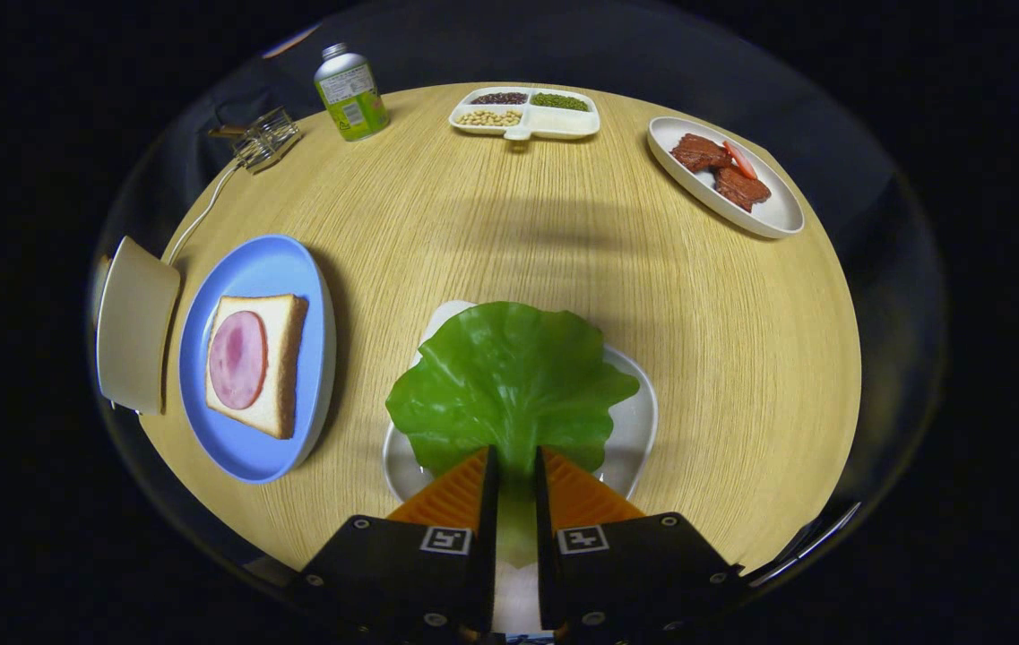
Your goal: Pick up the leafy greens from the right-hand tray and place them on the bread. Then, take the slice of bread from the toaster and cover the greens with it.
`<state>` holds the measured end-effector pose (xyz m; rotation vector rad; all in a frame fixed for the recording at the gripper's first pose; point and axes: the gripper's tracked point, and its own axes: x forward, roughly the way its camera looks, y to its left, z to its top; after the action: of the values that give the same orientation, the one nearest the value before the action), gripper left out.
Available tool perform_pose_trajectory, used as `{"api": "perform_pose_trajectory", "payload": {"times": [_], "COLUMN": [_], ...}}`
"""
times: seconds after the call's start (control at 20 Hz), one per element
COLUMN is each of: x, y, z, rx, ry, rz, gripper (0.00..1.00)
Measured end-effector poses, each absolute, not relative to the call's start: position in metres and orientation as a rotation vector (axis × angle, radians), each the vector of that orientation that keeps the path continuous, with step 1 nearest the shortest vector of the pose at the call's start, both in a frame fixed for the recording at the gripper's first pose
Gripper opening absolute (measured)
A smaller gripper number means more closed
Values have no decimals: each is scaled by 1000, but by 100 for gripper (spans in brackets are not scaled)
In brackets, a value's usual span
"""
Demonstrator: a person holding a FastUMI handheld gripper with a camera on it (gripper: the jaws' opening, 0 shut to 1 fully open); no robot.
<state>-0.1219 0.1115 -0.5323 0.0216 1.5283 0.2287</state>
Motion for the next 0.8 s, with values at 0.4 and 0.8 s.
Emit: {"api": "perform_pose_trajectory", "payload": {"times": [0.4,0.8], "x": [-121,-114], "y": [109,120], "z": [-525,-480], "rx": [91,172], "ry": [1553,1484], "rz": [156,169], "gripper": [3,2]}}
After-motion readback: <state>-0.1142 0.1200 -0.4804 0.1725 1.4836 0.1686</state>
